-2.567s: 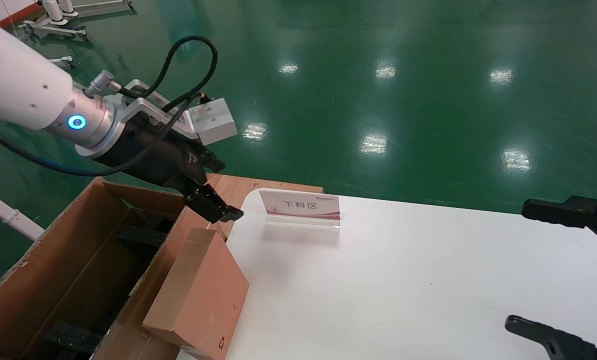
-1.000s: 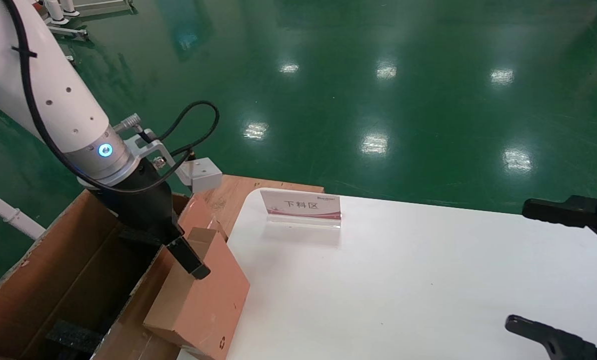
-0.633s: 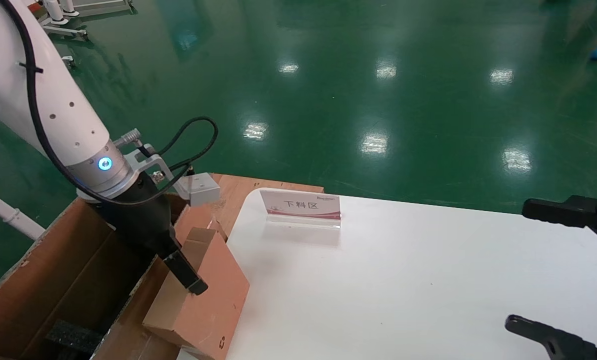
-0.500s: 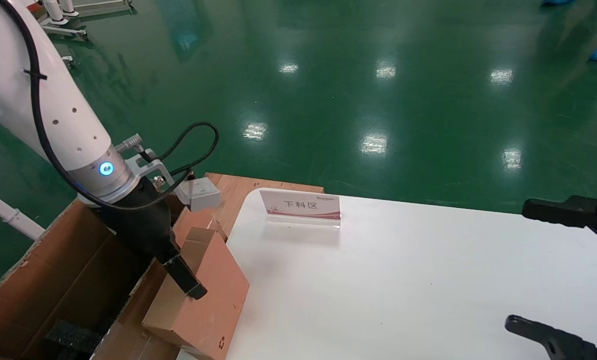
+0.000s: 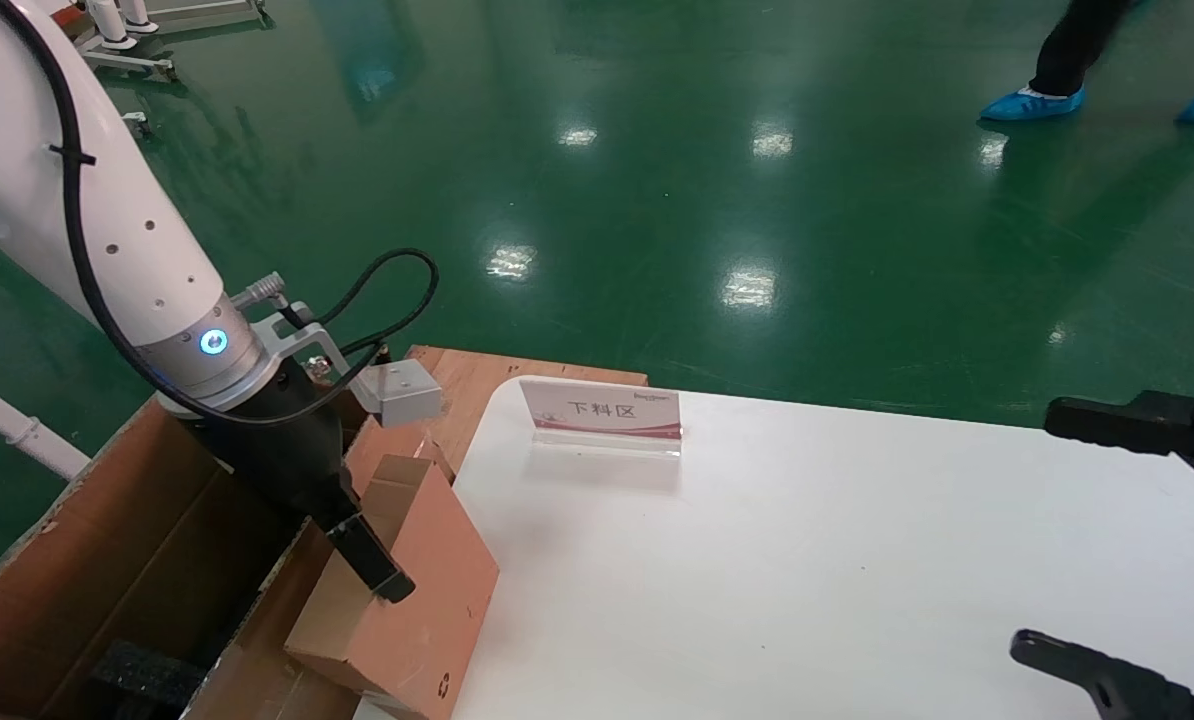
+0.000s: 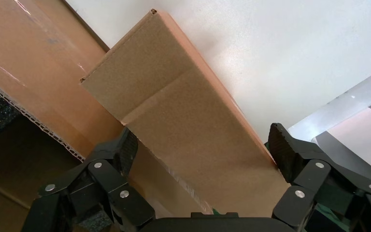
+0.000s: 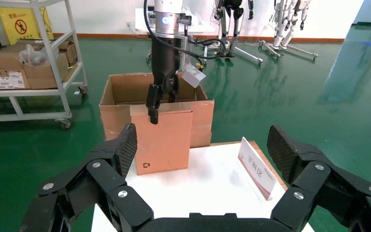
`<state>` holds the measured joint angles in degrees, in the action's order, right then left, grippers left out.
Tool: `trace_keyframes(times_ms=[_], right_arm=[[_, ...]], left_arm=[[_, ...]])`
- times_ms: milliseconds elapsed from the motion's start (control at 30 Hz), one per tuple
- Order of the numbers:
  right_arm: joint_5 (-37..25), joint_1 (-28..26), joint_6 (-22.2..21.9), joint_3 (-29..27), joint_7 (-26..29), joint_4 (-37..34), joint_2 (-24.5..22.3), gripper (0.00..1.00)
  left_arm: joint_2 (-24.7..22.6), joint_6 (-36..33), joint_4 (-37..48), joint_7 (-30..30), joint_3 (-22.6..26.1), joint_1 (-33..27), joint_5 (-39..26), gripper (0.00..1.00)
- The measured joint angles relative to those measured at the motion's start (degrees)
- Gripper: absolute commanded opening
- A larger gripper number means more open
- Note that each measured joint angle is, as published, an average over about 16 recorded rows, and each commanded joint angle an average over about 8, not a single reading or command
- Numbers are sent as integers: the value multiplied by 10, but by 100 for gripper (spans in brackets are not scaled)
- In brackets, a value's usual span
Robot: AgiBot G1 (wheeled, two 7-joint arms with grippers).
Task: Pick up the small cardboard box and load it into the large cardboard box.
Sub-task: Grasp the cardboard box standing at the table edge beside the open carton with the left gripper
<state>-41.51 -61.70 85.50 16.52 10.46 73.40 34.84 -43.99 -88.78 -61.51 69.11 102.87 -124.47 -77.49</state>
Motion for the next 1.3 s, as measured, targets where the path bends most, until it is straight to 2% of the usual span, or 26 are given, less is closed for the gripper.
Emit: trace_keyframes(times_ms=[1033,1300], right_arm=[[0,0,0,0,0,0,0,0],[0,0,0,0,0,0,0,0]], left_arm=[[-1,-1,0,-1,-2,-3,-3,0],[10,6,-11,-10,-17,-32,-1,0]])
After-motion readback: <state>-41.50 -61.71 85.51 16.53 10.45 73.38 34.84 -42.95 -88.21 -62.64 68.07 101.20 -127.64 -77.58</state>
